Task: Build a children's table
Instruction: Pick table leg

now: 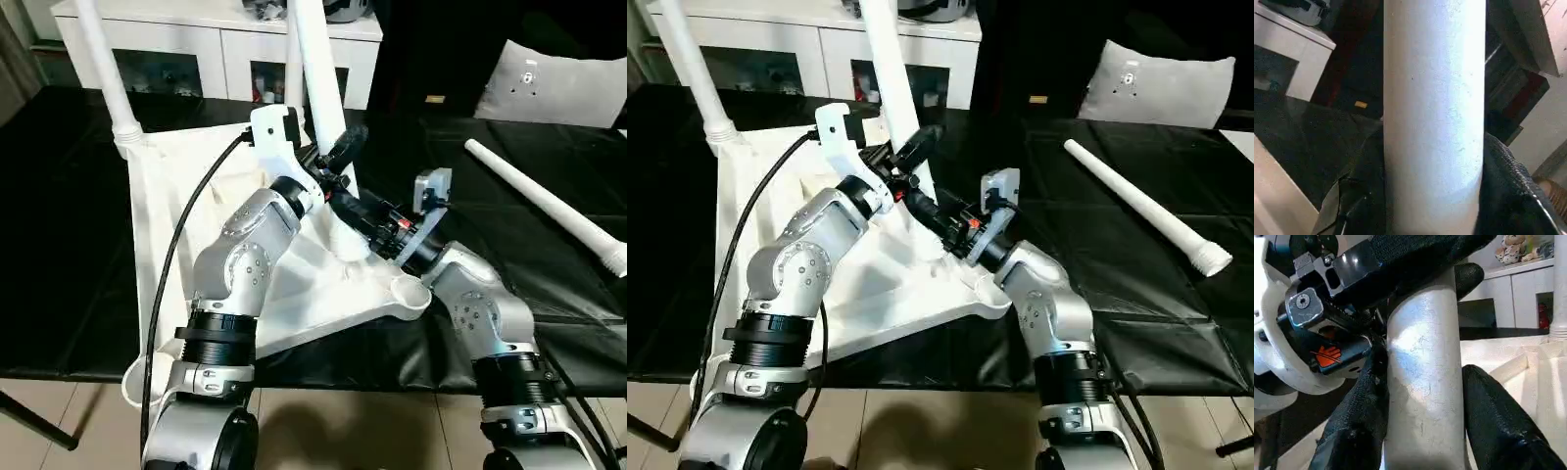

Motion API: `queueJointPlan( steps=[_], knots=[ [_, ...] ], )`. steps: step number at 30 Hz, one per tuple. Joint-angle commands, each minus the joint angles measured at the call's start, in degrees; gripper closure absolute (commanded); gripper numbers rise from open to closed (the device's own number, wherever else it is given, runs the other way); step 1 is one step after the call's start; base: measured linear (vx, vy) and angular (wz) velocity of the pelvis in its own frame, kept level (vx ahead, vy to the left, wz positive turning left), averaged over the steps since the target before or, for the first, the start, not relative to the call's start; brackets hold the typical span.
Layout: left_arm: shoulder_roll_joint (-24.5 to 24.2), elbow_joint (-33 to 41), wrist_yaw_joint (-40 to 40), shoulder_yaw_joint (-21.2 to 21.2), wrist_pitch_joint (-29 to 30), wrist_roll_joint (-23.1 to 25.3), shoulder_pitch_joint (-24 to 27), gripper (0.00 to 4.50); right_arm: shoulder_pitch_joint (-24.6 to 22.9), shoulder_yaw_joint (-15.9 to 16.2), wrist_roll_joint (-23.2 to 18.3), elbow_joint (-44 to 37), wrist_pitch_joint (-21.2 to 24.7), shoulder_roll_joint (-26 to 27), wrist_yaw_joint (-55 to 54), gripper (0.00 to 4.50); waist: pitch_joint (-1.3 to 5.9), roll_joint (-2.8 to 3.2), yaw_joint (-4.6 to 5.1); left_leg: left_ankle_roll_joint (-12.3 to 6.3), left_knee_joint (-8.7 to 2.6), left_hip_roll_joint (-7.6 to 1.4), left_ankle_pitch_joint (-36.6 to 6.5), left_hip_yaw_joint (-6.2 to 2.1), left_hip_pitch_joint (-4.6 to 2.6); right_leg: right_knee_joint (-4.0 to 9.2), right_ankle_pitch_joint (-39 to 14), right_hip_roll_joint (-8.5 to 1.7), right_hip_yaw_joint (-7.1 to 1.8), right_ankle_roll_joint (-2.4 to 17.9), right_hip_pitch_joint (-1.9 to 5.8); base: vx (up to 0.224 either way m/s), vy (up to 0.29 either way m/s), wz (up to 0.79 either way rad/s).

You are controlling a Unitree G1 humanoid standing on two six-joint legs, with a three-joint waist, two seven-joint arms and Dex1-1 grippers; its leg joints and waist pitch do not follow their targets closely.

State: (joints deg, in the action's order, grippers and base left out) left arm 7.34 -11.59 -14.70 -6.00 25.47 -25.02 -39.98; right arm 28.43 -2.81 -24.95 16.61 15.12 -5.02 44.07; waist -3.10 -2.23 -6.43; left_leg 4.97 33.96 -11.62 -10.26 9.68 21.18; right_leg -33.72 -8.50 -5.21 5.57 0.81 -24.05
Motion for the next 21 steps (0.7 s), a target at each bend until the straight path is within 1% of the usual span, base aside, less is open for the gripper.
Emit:
queueJointPlan(
  steps=[1, 3, 4, 5, 7, 8, 9, 10, 12, 13, 14, 15, 16, 17, 18, 19, 20, 21],
  knots=[
    [0.55, 0.01, 2.06, 0.63, -1.4, 1.46, -0.25, 2.61, 0.46, 0.31, 2.89, 1.22, -1.92, -0.34, -2.21, 2.66, 3.97, -0.1, 0.01, -1.73, -4.27, -1.35, -11.67, -0.08, -0.12, 4.02, -16.41, -3.06, -2.57, 7.19, 3.72, 0.0, 0.0, 0.0],
    [0.14, 0.05, 1.04, 1.11, -1.28, 1.46, -0.23, 2.61, 0.69, -0.04, 2.55, 1.71, -1.55, -0.61, -2.11, 2.66, 3.96, -0.09, 0.07, -1.73, -4.27, -1.34, -11.76, -0.09, -0.13, 4.02, -16.67, -3.01, -2.55, 7.11, 3.71, 0.0, 0.0, 0.0],
    [-0.19, 0.15, 0.31, 1.41, -1.17, 1.43, -0.18, 2.61, 0.76, -0.29, 2.14, 1.76, -1.16, -0.8, -1.79, 2.1, 3.97, -0.02, 0.02, -1.79, -4.28, -1.34, -11.7, -0.11, -0.17, 4.02, -16.6, -3.01, -2.55, 7.09, 3.73, 0.0, 0.0, 0.0],
    [-0.81, 0.35, -1.16, 1.98, -0.89, 1.34, -0.09, 2.61, 0.86, -0.65, 1.35, 1.78, -0.51, -1.27, -1.04, 1.96, 3.95, -0.07, 0.03, -1.91, -4.27, -1.31, -11.74, -0.08, -0.18, 4.03, -16.54, -2.97, -2.57, 7.08, 3.7, 0.0, 0.0, 0.0],
    [-1.75, 0.59, -3.53, 2.62, -0.2, 0.94, 0.05, 2.61, 0.89, -0.7, 0.23, 1.56, 0.45, -2.55, 1.03, 1.93, 4.01, 0.0, 0.01, -1.96, -4.29, -1.37, -11.21, -0.14, -0.17, 3.89, -15.74, -2.92, -2.57, 7.27, 3.74, 0.0, 0.0, 0.0],
    [-2.12, 0.66, -4.49, 2.82, 0.09, 0.73, 0.1, 2.62, 0.9, -0.63, -0.2, 1.48, 0.79, -3.16, 2.01, 1.84, 4.03, 0.03, -0.04, -2.01, -4.23, -1.41, -11.08, -0.07, -0.32, 3.85, -15.08, -2.91, -2.6, 7.58, 3.7, 0.0, 0.0, 0.0],
    [-2.73, 0.85, -5.93, 3.14, 0.68, 0.3, 0.16, 2.62, 0.88, -0.55, -1.0, 1.12, 1.85, -4.22, 3.85, 1.84, 4.03, 0.01, -0.04, -2.11, -4.2, -1.38, -11.16, -0.06, -0.28, 3.79, -14.84, -2.91, -2.59, 7.73, 3.75, 0.0, 0.0, 0.0],
    [-3.22, 1.05, -6.88, 3.36, 1.09, -0.07, 0.25, 2.62, 0.85, -0.47, -1.46, 0.86, 2.51, -4.84, 5.05, 1.66, 4.04, -0.11, -0.13, -2.36, -4.19, -1.38, -11.24, -0.02, -0.3, 3.76, -14.57, -2.89, -2.59, 7.99, 3.84, 0.0, 0.0, 0.0],
    [-4.25, 1.68, -9.61, 3.58, 2.49, -1.69, 0.41, 2.62, 1.07, -0.71, -3.1, 0.34, 4.86, -6.66, 8.09, 1.53, 4.01, -0.1, -0.15, -2.55, -4.15, -1.31, -10.78, -0.04, -0.19, 3.67, -14.21, -2.93, -2.57, 8.44, 3.98, 0.0, 0.0, 0.0],
    [-5.1, 2.22, -11.84, 3.89, 3.58, -2.84, 0.61, 2.62, 1.24, -0.75, -4.14, -0.04, 6.53, -8.05, 10.29, 1.47, 4.04, -0.27, -0.2, -2.73, -4.02, -1.24, -10.44, 0.03, -0.16, 3.58, -14.12, -2.98, -2.58, 8.69, 4.05, 0.0, 0.0, 0.0],
    [-6.58, 2.98, -15.41, 4.7, 5.1, -4.17, 1.0, 2.62, 1.56, -0.62, -5.44, -0.52, 8.84, -10.19, 13.52, 1.36, 4.05, -0.25, -0.28, -3.16, -3.99, -1.24, -10.32, 0.08, -0.26, 3.59, -14.3, -2.94, -2.6, 9.06, 4.02, 0.0, 0.0, 0.0],
    [-6.85, 3.09, -15.99, 4.86, 5.31, -4.33, 1.07, 2.62, 1.61, -0.58, -5.62, -0.59, 9.17, -10.5, 13.99, 1.22, 4.02, -0.33, -0.28, -3.4, -3.95, -1.22, -10.27, 0.1, -0.18, 3.59, -14.4, -2.93, -2.58, 9.16, 4.1, 0.0, 0.0, 0.0],
    [-6.98, 3.14, -16.28, 4.93, 5.41, -4.41, 1.1, 2.62, 1.64, -0.55, -5.7, -0.62, 9.34, -10.65, 14.21, 1.22, 3.93, -0.25, -0.29, -3.44, -3.97, -1.32, -10.34, 0.11, -0.16, 3.69, -14.93, -3.02, -2.58, 9.23, 3.95, 0.0, 0.0, 0.0],
    [-7.41, 3.43, -17.72, 5.07, 5.94, -5.25, 1.26, 2.62, 1.83, -0.31, -6.06, -0.65, 10.58, -11.54, 15.32, 1.13, 3.99, -0.32, -0.2, -3.22, -3.94, -1.29, -10.25, 0.08, -0.1, 3.64, -15.53, -3.02, -2.53, 9.03, 4.0, 0.0, 0.0, 0.0],
    [-7.97, 3.89, -19.52, 5.33, 6.72, -6.25, 1.45, 2.62, 1.99, 0.11, -6.35, -0.76, 11.75, -12.65, 16.85, 1.08, 4.05, -0.32, -0.25, -3.14, -3.92, -1.29, -9.94, 0.06, -0.12, 3.67, -15.5, -3.06, -2.52, 9.0, 4.04, 0.0, 0.0, 0.0],
    [-9.0, 4.69, -22.38, 5.98, 7.75, -7.44, 1.71, 2.62, 2.35, 0.88, -6.34, -0.57, 13.2, -14.15, 18.57, 1.03, 3.99, -0.52, -0.23, -3.12, -3.89, -1.24, -10.16, 0.13, -0.21, 3.77, -16.14, -3.0, -2.49, 9.03, 3.97, 0.0, 0.0, 0.0],
    [-9.72, 5.23, -24.34, 6.45, 8.44, -8.21, 1.88, 2.62, 2.61, 1.43, -6.3, -0.41, 14.13, -15.16, 19.71, 0.99, 4.01, -0.4, -0.32, -3.07, -3.9, -1.35, -10.06, 0.14, -0.21, 3.68, -16.34, -3.06, -2.55, 9.24, 3.96, 0.0, 0.0, 0.0],
    [-10.35, 5.93, -26.26, 6.72, 9.41, -9.33, 1.96, 2.62, 2.7, 2.28, -6.16, -0.41, 14.79, -16.22, 21.4, 0.97, 4.05, -0.51, -0.29, -3.05, -3.87, -1.32, -9.89, 0.05, -0.16, 3.52, -16.36, -3.03, -2.47, 9.29, 4.07, 0.0, 0.0, 0.0]
  ],
)
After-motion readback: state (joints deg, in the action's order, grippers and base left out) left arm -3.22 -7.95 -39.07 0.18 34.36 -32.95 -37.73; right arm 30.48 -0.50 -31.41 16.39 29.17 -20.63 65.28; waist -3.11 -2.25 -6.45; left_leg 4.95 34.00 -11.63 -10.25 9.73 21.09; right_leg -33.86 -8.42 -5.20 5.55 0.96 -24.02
